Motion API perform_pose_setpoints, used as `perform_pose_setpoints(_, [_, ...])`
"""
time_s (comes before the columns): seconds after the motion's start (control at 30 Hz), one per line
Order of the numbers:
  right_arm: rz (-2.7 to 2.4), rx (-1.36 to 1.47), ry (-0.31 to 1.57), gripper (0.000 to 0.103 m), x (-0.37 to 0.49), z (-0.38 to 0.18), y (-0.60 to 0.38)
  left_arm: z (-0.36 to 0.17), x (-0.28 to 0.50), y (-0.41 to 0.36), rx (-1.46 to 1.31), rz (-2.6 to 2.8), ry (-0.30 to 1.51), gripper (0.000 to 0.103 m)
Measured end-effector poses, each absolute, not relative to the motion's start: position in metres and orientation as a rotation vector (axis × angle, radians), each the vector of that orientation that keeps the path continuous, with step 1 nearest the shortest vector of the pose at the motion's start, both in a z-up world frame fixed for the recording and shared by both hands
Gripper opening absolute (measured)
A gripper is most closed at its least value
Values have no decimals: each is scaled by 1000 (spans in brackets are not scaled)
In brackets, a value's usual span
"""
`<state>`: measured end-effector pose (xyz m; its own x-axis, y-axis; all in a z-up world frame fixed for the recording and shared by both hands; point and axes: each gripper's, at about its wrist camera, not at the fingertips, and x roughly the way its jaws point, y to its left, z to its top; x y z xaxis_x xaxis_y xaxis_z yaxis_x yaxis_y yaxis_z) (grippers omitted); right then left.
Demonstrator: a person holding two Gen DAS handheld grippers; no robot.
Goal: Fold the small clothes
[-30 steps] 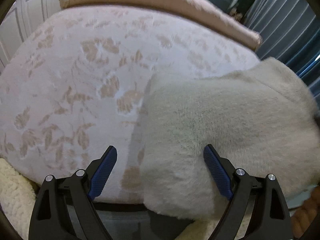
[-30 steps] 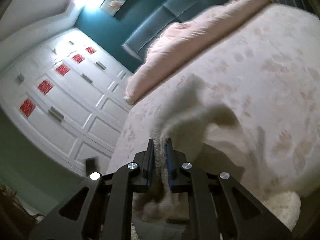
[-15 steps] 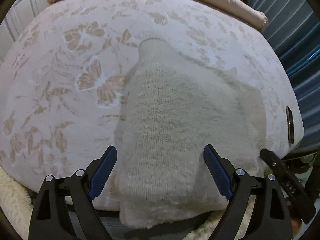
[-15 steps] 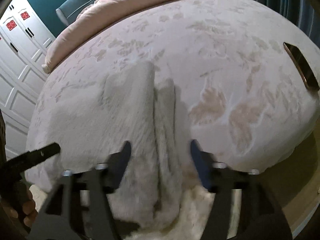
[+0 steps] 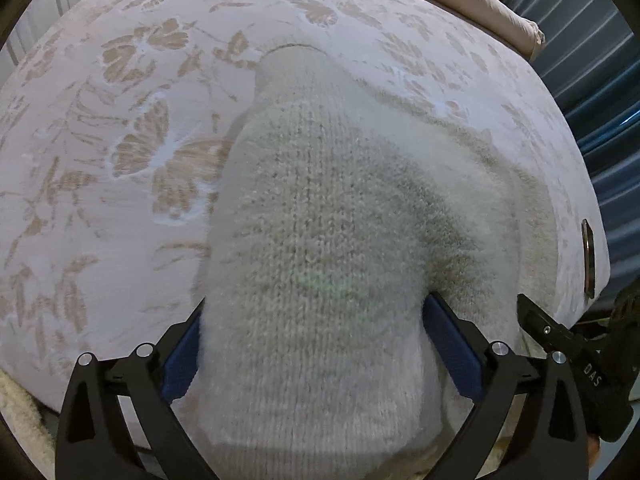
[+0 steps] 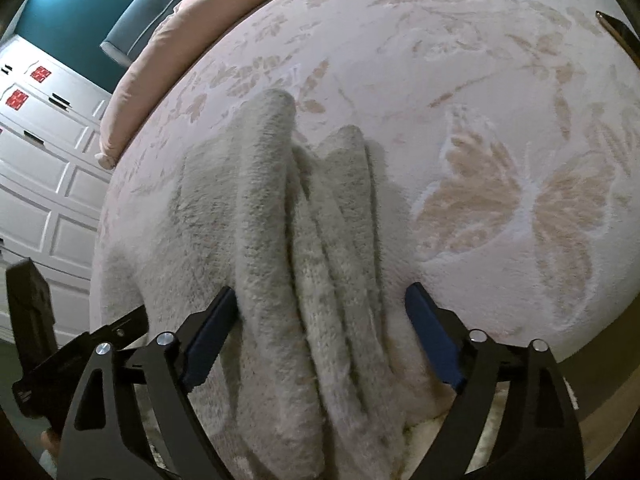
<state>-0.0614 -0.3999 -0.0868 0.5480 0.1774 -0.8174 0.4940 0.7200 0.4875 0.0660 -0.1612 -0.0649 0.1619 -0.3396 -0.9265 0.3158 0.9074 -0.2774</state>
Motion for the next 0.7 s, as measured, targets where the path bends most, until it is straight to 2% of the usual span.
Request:
perform_pose_setpoints(0.23, [-179,753,980,88,-53,-88,-397,-73,68,-166,-40,-501,1311,98])
perform_pose_setpoints(0.33, [-165,746,981,85,-48,-88,-394,-73,68,-168,-41,-508,1308,98])
perform_pose_setpoints(0.4, [-134,753,984,71,-42,-87,-390,-72,69,-167,-41,-512,1317,98])
perform_pose_setpoints(0.47, [-135,773,996,68,-37,-86,-389,-69,70,-167,-55,-520,1331,95])
perform_pose_setpoints(0.5, [-137,771,1000,62,-35,-85,-388,-66,71,-167,-55,-526,1336,93])
perform_pose_setpoints(0.53, [-140,765,1002,59,-33,-82,-386,-63,71,-167,-51,-531,1336,88])
perform_pose_setpoints(0.57, [-141,765,1002,48,-32,-80,-386,-60,70,-169,-43,-539,1335,83])
perform_pose_setpoints(0.6, [-147,766,1001,43,-31,-75,-384,-57,69,-169,-32,-549,1332,80])
perform_pose_setpoints(0.63, [-159,757,1000,35,-32,-71,-383,-51,67,-170,-18,-562,1327,72])
perform_pose_setpoints(0.67, [-167,749,998,32,-32,-67,-382,-46,65,-170,-7,-577,1322,64])
perform_pose_setpoints(0.7, [-173,746,991,30,-34,-61,-381,-42,64,-170,-1,-588,1317,59])
